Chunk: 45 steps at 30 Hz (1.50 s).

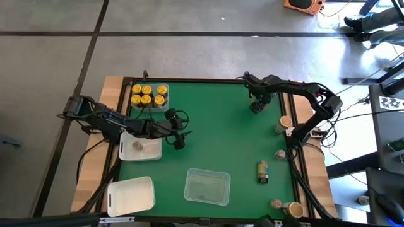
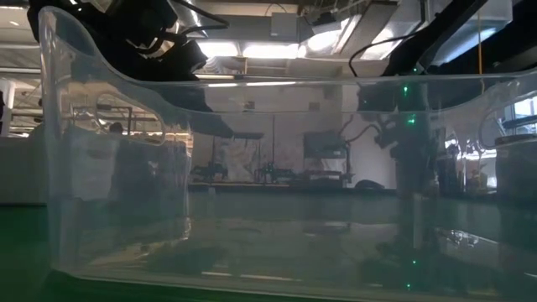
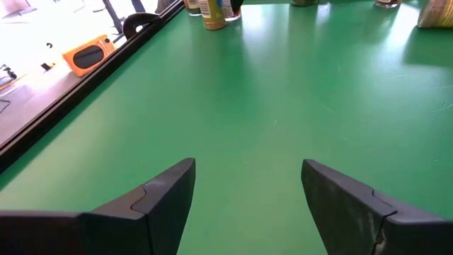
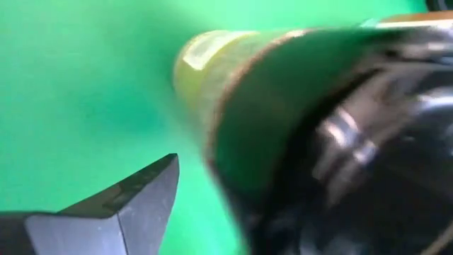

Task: Sort spices by type
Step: Put the brown spice bottle into the top white bin

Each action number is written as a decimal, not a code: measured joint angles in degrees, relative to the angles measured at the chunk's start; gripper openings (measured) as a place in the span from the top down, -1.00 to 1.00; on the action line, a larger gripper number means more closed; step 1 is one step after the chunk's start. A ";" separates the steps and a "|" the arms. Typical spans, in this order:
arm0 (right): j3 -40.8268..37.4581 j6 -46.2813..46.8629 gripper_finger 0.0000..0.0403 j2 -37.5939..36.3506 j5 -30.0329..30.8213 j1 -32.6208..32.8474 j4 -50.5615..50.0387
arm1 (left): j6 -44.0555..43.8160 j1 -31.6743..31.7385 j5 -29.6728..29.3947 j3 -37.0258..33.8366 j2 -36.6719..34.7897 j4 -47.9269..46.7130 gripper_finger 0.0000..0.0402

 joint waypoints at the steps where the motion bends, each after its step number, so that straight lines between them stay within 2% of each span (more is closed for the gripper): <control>1: 0.00 0.05 -0.70 0.00 0.21 -0.18 -0.03 | 0.00 0.00 0.00 0.00 0.00 0.00 -0.28; 6: 0.00 0.21 -0.70 0.00 -2.17 -0.41 -0.82 | 0.00 0.00 0.00 -0.02 0.00 -0.02 -0.28; 12: 0.00 0.44 -0.65 0.00 -2.13 -0.26 -1.45 | 0.04 0.00 0.00 -0.02 0.00 -0.15 -0.28; 22: 0.00 1.28 -0.15 0.00 -3.66 -0.26 -2.64 | -0.15 -0.04 0.02 -0.02 0.00 -1.31 -0.28; 28: 0.13 1.28 0.04 -0.16 -3.70 -0.17 -3.06 | -0.15 -0.04 0.02 -0.02 0.00 -1.31 -0.28; 38: 0.00 1.43 0.07 -1.54 -5.32 0.50 -6.14 | -0.15 -0.04 0.01 -0.02 0.00 -1.29 -0.28; 45: 0.00 3.83 0.06 -5.52 -7.68 6.73 -7.31 | 0.12 -0.04 0.00 -0.02 0.00 -1.27 -0.28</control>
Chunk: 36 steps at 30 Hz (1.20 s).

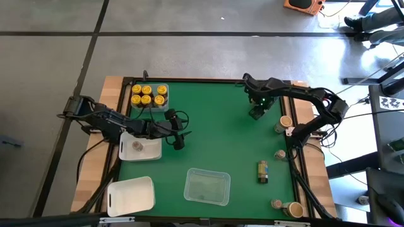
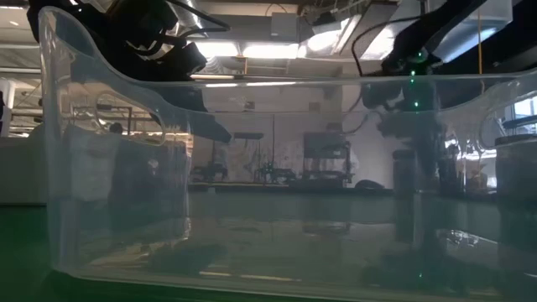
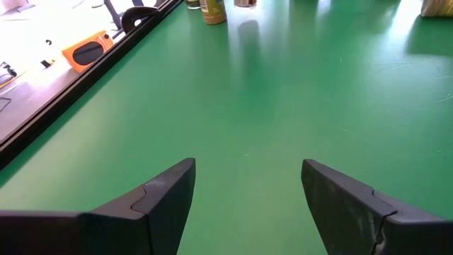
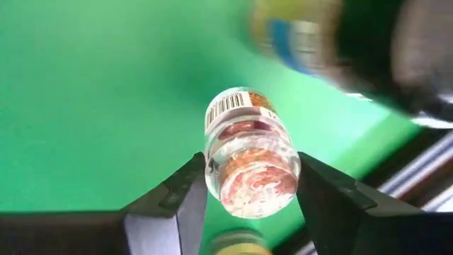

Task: Sort spices by type
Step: Put the brown spice bottle into the top white bin

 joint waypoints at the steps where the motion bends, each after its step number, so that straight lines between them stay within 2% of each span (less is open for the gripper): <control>1: 0.00 0.58 0.06 -0.40 -0.55 1.39 0.10 | 0.01 0.00 0.00 0.00 0.00 0.00 -0.28; 6: 0.00 3.15 0.09 -0.69 -5.97 9.34 2.83 | -0.03 0.00 0.00 0.00 0.00 0.60 -0.28; 11: 0.00 3.88 0.05 -0.69 -8.75 17.58 12.02 | -0.03 0.00 0.00 0.00 0.00 0.90 -0.28; 15: 0.04 5.42 0.08 0.16 -14.08 22.24 19.05 | -0.03 0.00 0.00 0.00 0.00 0.90 -0.28; 20: 3.77 5.04 0.08 3.43 -13.29 27.21 20.98 | -0.06 0.00 0.00 0.02 -0.02 1.76 -0.28; 29: 18.63 -0.67 0.06 14.01 -12.56 29.93 18.32 | 0.07 0.00 0.00 0.02 -0.02 1.63 -0.28; 36: 21.31 -1.44 0.05 20.91 -12.44 29.78 16.47 | 0.03 -0.07 0.01 0.02 -0.02 1.29 -0.28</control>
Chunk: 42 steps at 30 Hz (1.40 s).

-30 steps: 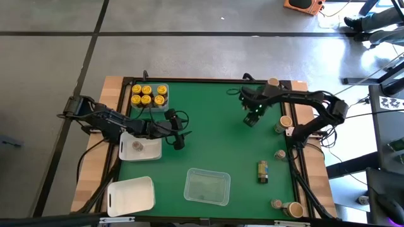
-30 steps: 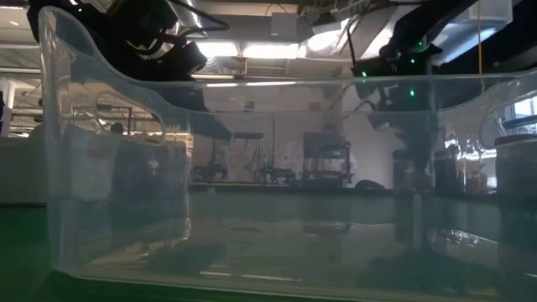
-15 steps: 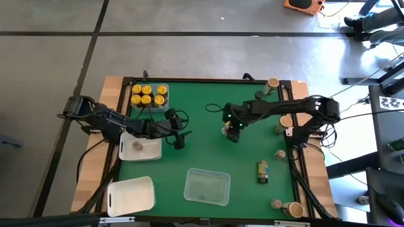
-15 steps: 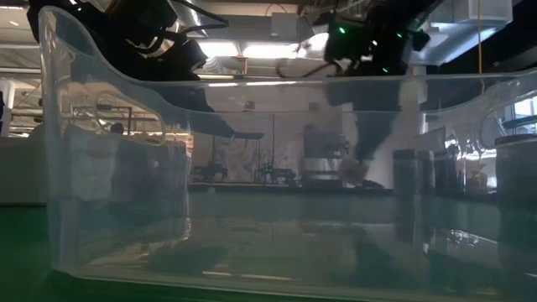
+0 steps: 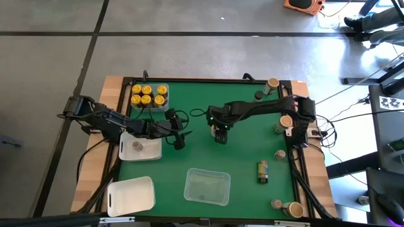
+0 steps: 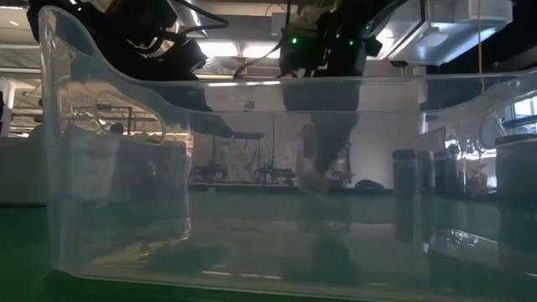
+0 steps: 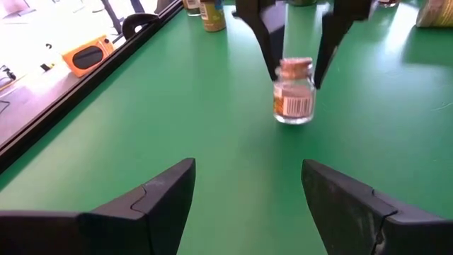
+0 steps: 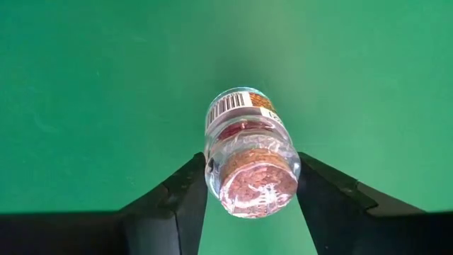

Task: Sort spices by type
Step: Put the brown spice bottle into the top white bin

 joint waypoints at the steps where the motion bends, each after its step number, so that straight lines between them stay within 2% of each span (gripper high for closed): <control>1: 0.04 -0.08 0.05 0.50 -0.01 0.02 -0.11 | 0.00 0.00 -0.01 0.00 0.00 0.04 -0.28; 9: 0.15 -1.10 -0.05 0.80 0.43 0.07 0.26 | -0.04 0.00 0.01 0.00 0.00 0.13 -0.28; 17: 0.23 -1.49 -0.55 1.37 0.94 0.07 0.62 | -0.07 0.00 -0.01 0.00 0.00 0.15 -0.28; 23: 0.72 -1.70 -0.79 -2.48 1.11 0.64 -7.73 | -1.32 0.02 0.47 0.00 0.00 0.64 -0.28; 28: -7.76 -1.81 -0.84 -8.90 5.69 1.87 -4.77 | -2.52 0.11 1.65 0.02 0.00 5.59 -0.28; 32: -17.15 -0.15 -0.84 -14.66 7.98 2.03 3.42 | -1.91 0.22 1.62 0.54 0.00 9.51 -0.31; 37: -27.45 2.34 -0.85 -19.39 8.91 1.88 12.83 | -4.30 1.34 1.55 4.92 0.12 3.19 -0.48; 42: -33.31 3.30 -0.85 -20.23 10.05 1.88 22.02 | -5.35 1.67 3.07 11.10 4.08 -1.78 -0.67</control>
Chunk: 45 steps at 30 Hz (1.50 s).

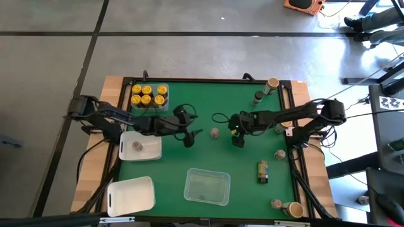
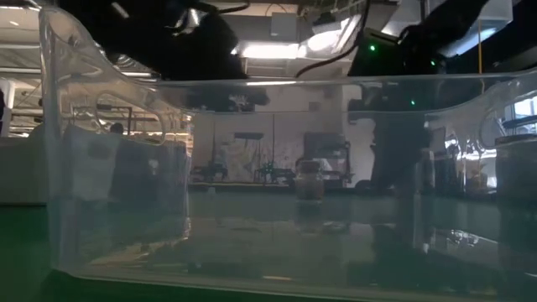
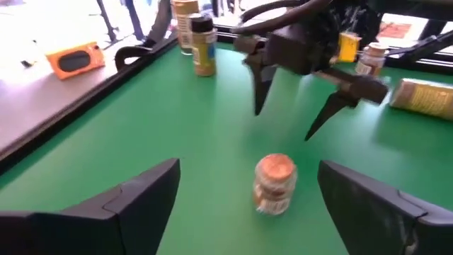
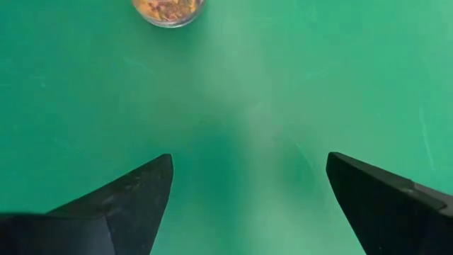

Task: Sort spices by type
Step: Put the brown spice bottle into the top white bin

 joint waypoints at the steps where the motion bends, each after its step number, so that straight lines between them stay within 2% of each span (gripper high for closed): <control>1: -0.76 0.00 -0.85 0.00 0.04 0.00 1.15 | -0.29 0.07 0.71 1.24 1.49 -0.12 -0.69; 6: -3.28 -0.37 -0.85 0.00 0.09 0.00 5.79 | 0.11 0.34 5.75 7.62 9.76 -0.41 -0.73; 13: -4.39 -1.60 -0.85 0.00 0.11 0.00 10.03 | 1.19 0.68 6.15 13.76 18.42 -0.37 -0.73; 27: -4.39 -2.46 -0.85 0.00 0.09 0.00 10.85 | 0.07 2.94 6.10 14.38 30.72 13.08 -0.70; 31: -4.39 -2.62 -0.85 0.00 0.09 0.00 10.87 | -0.01 2.90 6.10 14.38 32.24 14.56 -0.55; 41: -4.39 -3.08 -0.85 0.00 0.09 0.00 11.05 | 2.22 2.90 6.09 14.45 32.33 16.81 0.06; 45: -4.39 -3.09 -0.85 0.00 0.09 0.00 11.05 | 2.16 2.62 6.00 14.45 32.21 16.79 0.15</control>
